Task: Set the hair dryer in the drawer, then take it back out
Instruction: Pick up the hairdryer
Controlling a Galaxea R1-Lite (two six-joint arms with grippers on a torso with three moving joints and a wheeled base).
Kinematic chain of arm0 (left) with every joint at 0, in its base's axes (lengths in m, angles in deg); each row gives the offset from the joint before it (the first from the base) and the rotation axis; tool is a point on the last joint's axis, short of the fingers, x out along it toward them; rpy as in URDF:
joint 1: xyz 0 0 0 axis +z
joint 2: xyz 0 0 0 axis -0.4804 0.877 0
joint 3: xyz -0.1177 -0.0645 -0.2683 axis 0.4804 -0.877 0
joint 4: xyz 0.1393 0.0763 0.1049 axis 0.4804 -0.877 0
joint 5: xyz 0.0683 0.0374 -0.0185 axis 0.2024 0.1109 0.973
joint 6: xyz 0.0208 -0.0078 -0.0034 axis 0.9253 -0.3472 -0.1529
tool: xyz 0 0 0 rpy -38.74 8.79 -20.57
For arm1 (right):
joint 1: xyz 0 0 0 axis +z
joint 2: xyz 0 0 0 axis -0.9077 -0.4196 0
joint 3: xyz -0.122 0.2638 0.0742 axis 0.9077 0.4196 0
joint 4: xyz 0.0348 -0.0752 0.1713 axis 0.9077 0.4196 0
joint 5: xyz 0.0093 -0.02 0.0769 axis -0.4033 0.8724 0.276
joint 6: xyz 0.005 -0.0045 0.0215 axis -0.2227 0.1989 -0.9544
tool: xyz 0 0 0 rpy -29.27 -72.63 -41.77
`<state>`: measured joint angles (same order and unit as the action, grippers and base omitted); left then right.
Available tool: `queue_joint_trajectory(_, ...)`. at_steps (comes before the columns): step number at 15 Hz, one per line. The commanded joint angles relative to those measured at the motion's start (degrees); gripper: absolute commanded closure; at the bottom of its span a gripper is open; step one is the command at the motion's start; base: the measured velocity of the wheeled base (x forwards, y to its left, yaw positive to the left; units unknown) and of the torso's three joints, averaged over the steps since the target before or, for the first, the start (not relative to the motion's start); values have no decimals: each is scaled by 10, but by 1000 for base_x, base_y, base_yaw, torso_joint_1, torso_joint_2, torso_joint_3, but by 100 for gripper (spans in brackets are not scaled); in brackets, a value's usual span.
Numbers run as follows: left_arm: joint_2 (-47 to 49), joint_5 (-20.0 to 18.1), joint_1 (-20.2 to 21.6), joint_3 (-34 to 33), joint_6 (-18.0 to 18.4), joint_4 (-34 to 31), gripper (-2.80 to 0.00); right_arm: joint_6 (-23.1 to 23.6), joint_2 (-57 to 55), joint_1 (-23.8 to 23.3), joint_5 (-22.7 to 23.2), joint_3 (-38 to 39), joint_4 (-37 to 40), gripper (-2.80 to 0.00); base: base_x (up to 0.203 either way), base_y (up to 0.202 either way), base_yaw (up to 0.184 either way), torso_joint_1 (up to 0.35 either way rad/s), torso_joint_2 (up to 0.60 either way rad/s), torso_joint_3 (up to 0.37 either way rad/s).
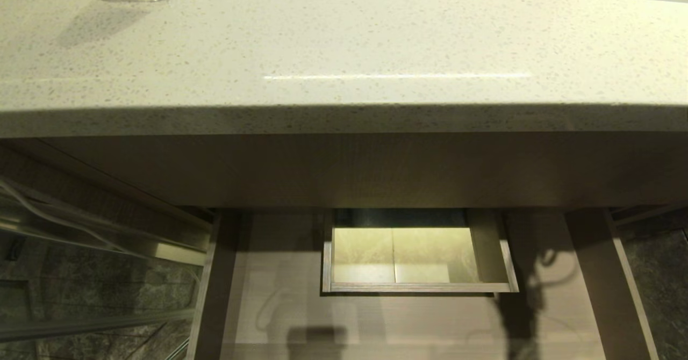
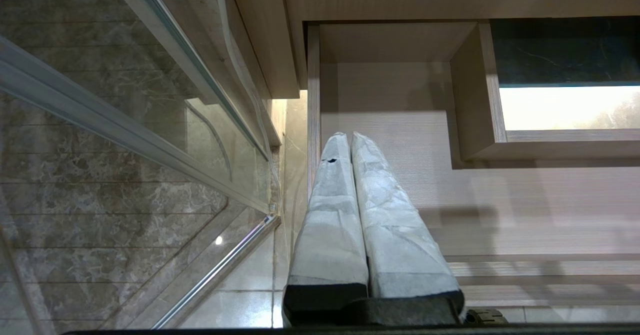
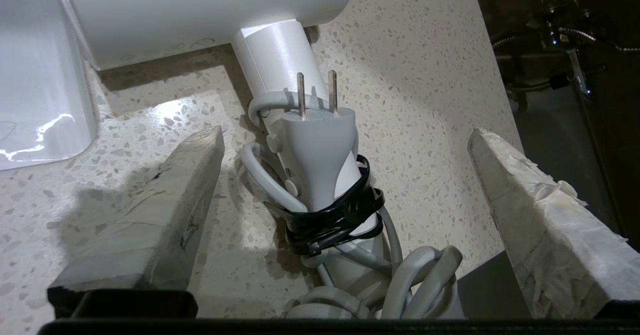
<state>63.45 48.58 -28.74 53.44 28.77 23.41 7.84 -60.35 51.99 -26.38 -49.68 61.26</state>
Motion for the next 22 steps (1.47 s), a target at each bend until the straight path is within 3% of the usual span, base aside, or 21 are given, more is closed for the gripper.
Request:
queue_joint_trajectory(1,0,0,0,0,0,0,0,-7,-26,-16,5,-6,2,-280,0,0,0,0,0,0)
queue_joint_trajectory(6,0,0,-1,0,0,0,0,-51,-43,-17,57,-5,7,-280,0,0,0,0,0,0)
queue_joint_trajectory(13,0,0,0,0,0,0,0,-103,-50,-16,61,4,35,-280,0,0,0,0,0,0)
queue_joint_trajectory(18,0,0,-1,0,0,0,0,-168,-50,-11,108,-2,73,-280,0,0,0,0,0,0)
queue_joint_trajectory(22,0,0,0,-1,-1,0,0,-175,-51,9,109,-9,78,-280,0,0,0,0,0,0)
